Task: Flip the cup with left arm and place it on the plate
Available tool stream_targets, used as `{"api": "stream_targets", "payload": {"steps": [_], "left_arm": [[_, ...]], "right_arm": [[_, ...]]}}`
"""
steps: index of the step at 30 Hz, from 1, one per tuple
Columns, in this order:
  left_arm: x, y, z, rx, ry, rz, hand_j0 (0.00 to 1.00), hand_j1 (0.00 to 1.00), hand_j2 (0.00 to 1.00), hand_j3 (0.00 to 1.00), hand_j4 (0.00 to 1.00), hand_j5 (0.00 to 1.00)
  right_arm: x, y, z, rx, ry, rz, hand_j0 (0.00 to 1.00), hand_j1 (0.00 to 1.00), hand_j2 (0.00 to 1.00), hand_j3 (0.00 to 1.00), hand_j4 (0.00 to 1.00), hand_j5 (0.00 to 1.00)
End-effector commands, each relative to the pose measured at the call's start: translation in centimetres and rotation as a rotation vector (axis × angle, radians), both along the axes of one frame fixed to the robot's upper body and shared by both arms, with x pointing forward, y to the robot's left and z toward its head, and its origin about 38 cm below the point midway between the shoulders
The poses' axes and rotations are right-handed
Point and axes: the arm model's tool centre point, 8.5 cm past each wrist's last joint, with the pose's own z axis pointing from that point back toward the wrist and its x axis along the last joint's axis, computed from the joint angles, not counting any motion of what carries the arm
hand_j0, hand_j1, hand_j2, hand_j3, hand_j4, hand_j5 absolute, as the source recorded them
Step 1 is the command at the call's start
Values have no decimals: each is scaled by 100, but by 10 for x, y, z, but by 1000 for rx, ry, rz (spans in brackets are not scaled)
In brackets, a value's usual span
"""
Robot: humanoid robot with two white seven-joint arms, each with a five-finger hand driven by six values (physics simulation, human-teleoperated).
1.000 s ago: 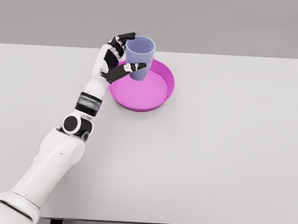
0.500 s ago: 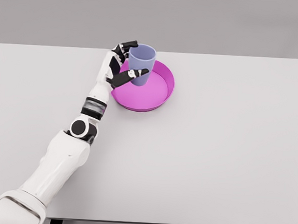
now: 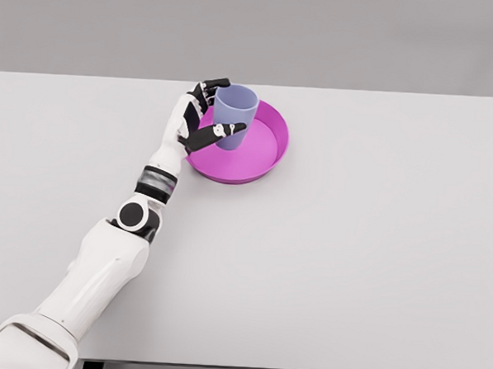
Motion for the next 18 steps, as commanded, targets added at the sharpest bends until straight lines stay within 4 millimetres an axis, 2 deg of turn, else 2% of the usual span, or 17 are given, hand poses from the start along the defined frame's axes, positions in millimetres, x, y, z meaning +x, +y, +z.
{"api": "stream_targets", "payload": {"steps": [1,7,11,12,13,16,18], "left_arm": [[0,1,0,0,0,4,58,58,58,58,58,58],[-1,-7,-14,-18,48,18,58,58,58,58,58,58],[2,-1,-10,-31,41,35,58,58,58,58,58,58],[2,-1,-9,-30,40,34,62,62,62,62,62,62],[3,-2,-7,-33,34,32,70,70,70,70,70,70],[3,-3,-1,-35,16,25,76,76,76,76,76,76],[3,-3,6,-41,-7,19,83,83,83,83,83,83]], "right_arm": [[0,0,0,0,0,-1,100,100,100,100,100,100],[0,0,0,0,0,-1,100,100,100,100,100,100],[0,0,0,0,0,-1,100,100,100,100,100,100],[0,0,0,0,0,-1,100,100,100,100,100,100],[0,0,0,0,0,-1,100,100,100,100,100,100],[0,0,0,0,0,1,100,100,100,100,100,100],[0,0,0,0,0,-1,100,100,100,100,100,100]]}}
